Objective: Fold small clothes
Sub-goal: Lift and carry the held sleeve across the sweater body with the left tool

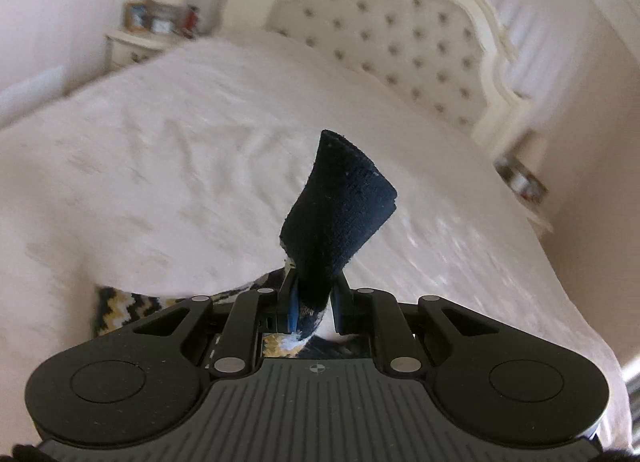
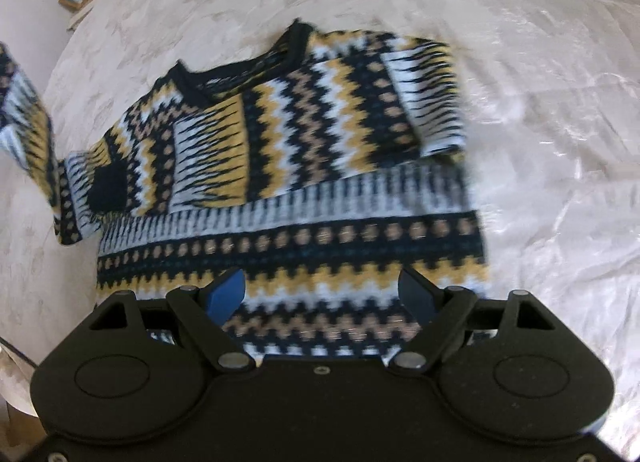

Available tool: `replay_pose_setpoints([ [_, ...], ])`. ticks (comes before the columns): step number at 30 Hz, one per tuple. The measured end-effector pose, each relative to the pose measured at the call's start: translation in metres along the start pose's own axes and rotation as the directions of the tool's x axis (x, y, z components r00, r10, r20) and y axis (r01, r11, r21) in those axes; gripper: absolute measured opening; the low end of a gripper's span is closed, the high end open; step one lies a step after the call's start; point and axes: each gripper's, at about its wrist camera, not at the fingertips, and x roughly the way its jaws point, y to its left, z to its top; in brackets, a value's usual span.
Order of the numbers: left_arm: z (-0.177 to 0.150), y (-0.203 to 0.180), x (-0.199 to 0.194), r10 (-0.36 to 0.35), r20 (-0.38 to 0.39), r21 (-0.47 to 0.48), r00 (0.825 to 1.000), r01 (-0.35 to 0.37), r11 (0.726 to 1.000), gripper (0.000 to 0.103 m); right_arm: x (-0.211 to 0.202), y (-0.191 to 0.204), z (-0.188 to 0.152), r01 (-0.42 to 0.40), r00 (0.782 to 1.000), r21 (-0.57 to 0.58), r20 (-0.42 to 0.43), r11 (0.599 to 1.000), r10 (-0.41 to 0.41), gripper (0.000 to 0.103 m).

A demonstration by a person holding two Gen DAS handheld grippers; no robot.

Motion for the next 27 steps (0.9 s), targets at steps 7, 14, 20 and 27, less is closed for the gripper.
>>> replay_pose_setpoints([
  [7, -0.031, -0.044, 0.046, -0.067, -0.117, 0.110, 0.991, 0.080, 0.991, 0.016, -0.006, -0.028, -0.002, 0.022, 1.000, 0.056, 0.013, 0.998, -0.023, 0.085],
  [14, -0.054, -0.061, 0.055, -0.125, -0.178, 0.192, 0.976, 0.159, 0.968, 0.025, -0.003, -0.029, -0.006, 0.045, 0.999, 0.097, 0.010, 0.994, -0.046, 0.085],
  [20, -0.067, -0.058, 0.052, -0.192, -0.229, 0.193, 0.954, 0.238, 0.952, 0.025, 0.002, -0.025, -0.001, 0.063, 0.998, 0.106, 0.007, 0.992, -0.064, 0.085],
  [27, -0.075, -0.036, 0.053, -0.137, -0.249, 0.232, 0.959, 0.196, 0.953, 0.026, 0.006, -0.018, 0.013, 0.072, 0.997, 0.114, 0.027, 0.991, -0.076, 0.085],
])
